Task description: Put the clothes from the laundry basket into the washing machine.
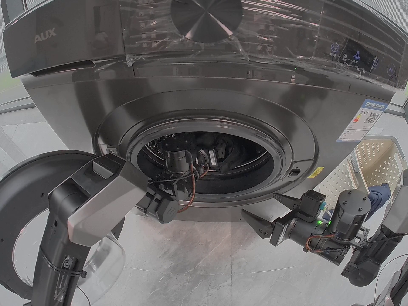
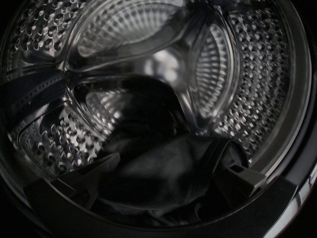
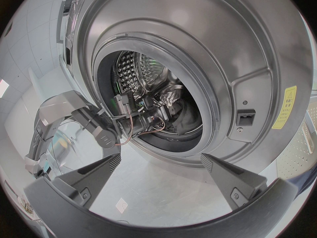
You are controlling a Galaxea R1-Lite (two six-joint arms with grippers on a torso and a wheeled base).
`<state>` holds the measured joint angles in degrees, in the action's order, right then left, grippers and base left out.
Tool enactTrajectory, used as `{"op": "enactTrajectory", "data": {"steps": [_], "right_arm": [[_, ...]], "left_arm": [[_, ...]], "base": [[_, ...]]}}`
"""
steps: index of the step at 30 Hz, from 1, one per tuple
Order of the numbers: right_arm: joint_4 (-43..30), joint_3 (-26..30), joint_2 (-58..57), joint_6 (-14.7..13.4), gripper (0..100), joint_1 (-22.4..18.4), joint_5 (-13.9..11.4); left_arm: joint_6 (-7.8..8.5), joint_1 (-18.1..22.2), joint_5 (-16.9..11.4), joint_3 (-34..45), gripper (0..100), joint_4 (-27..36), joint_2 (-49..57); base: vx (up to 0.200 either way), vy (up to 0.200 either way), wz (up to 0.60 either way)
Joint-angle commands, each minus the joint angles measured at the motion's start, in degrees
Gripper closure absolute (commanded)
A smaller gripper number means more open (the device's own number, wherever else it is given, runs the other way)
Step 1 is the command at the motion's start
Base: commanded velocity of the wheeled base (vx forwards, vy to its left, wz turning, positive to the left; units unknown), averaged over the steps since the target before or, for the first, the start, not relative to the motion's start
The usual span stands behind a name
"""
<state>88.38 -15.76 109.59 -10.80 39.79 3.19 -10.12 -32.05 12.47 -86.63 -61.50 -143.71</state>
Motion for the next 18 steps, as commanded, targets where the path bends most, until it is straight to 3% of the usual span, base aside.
{"op": "enactTrajectory", "data": {"steps": [1,13,18], "right_arm": [[0.04,0.12,0.09,-0.01,0,0.11,-0.03],[0.04,0.12,0.09,-0.1,0,0.11,-0.03],[0.04,0.12,0.18,-0.1,0,0.11,0.06]], "left_arm": [[-1.04,-3.99,-2.63,11.92,0,1.12,9.33],[-0.52,-6.53,-3.07,26.77,0,-2.04,16.71],[-0.52,-6.89,-4.39,27.65,0,-2.92,16.98]], "base": [[0.0,0.0,0.0],[0.0,0.0,0.0],[0.0,0.0,0.0]]}}
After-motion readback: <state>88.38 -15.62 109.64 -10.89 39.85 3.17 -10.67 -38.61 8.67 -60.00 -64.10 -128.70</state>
